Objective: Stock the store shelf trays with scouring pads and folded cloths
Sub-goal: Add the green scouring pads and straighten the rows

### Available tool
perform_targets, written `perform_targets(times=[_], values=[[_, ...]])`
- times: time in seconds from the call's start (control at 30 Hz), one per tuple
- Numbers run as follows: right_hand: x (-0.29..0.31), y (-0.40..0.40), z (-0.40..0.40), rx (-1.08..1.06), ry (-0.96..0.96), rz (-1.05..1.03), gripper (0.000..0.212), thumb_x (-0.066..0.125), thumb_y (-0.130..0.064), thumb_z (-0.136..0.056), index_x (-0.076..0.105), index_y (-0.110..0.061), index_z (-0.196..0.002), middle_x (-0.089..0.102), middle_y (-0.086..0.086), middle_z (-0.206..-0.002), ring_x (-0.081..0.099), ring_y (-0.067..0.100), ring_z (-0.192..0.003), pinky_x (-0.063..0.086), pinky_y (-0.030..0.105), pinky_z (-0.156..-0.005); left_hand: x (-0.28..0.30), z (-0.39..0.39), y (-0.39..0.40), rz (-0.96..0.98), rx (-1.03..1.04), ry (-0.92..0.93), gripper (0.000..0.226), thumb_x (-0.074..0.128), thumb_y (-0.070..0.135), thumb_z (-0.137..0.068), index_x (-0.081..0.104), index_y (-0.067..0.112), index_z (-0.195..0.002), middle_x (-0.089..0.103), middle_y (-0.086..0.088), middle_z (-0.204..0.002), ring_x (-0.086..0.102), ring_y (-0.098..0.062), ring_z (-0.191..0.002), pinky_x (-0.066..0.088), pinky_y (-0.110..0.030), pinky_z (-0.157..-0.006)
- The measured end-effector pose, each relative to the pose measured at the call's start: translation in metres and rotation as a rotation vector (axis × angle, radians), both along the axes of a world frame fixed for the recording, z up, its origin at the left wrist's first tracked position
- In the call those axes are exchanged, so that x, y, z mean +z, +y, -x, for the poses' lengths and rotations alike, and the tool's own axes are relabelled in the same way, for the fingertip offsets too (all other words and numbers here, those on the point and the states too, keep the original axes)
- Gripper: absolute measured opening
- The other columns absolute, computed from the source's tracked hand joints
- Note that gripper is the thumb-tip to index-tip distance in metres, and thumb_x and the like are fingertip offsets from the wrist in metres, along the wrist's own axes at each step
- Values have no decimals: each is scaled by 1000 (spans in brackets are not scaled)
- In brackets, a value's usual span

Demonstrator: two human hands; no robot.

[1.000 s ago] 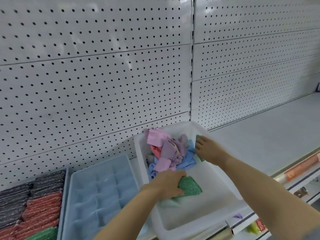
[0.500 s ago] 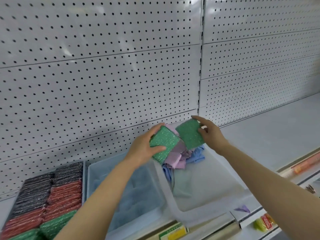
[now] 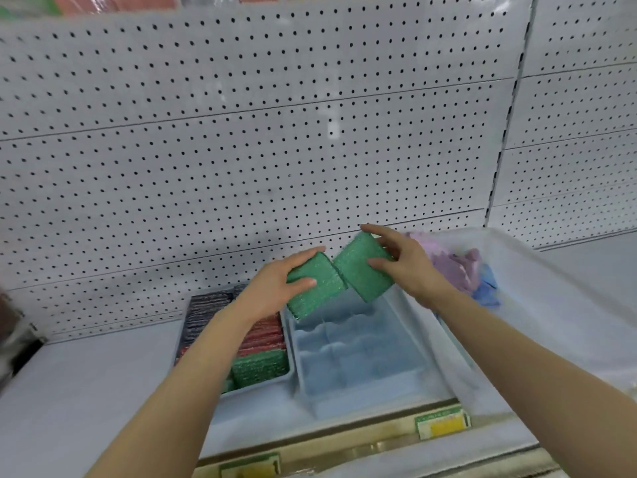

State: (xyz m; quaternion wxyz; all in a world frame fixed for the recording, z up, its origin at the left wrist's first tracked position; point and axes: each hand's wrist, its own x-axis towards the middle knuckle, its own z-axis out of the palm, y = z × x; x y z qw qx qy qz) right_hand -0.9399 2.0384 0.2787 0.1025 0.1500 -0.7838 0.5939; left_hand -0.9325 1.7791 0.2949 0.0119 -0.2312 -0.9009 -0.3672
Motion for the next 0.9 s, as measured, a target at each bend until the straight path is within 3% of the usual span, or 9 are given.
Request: perform_targets(times=[0.07,0.17,0.27,0.43,0.5,0.63,0.7,0.8,0.9], values=[[-1,-27,-4,13,13,-30,59,66,-2,-82,59,-44,-122,63,1,-114,58,21,-108,51,36,-95,-5,-7,-28,29,50,-22,57,68,27,-90,45,45,-139,43,23,-139,39,7,-124,25,3,-95],[-1,-63,-9,52,2,-35,56,66,-1,-83,60,-40,-123,62,-3,-112,59,17,-103,53,20,-84,-16,-19,-60,44,131,-68,56,74,30,-84,51,43,-133,51,10,-139,44,-8,-127,31,-23,-104],[-2,-93,-13,90,29,-132,54,65,-1,-85,59,-36,-126,62,-5,-115,59,14,-100,52,20,-83,-31,-30,-84,79,182,-86,55,74,30,-84,54,30,-135,52,6,-141,47,-14,-129,34,-29,-108],[-10,-119,-15,63,56,-284,55,64,-5,-86,57,-38,-128,58,-9,-124,55,9,-101,45,18,-85,-64,-41,-102,145,160,-158,49,72,31,-86,57,40,-131,55,15,-137,49,-7,-124,38,-23,-102],[-13,-124,-17,65,54,-289,55,63,-4,-86,57,-38,-128,58,-7,-127,55,9,-101,44,18,-86,-79,-43,-101,160,146,-153,48,72,32,-86,56,45,-129,57,16,-135,52,-7,-122,41,-28,-104],[-19,-131,-24,87,50,-322,55,62,-1,-86,58,-35,-129,58,-11,-125,54,-5,-97,41,5,-83,-101,-47,-92,251,91,16,48,68,28,-89,55,38,-134,60,15,-131,57,-10,-117,47,-35,-99],[-21,-134,-28,94,62,-336,55,62,-1,-86,57,-35,-129,58,-13,-123,51,-15,-96,37,-2,-80,-112,-47,-87,353,59,169,48,66,29,-90,54,35,-136,64,12,-123,57,-15,-109,47,-33,-88],[-23,-139,-32,109,58,-346,57,62,-1,-86,55,-35,-131,56,-16,-123,51,-11,-95,36,-3,-82,-133,-50,-82,490,23,348,45,63,28,-92,55,29,-136,64,5,-102,46,-19,-90,42,-33,-75],[-27,-140,-38,103,59,-366,62,64,-1,-85,52,-37,-134,57,-24,-113,51,-15,-92,36,-3,-81,-141,-55,-86,486,100,457,39,44,41,-99,55,25,-132,53,3,-118,45,-22,-108,41,-36,-87]])
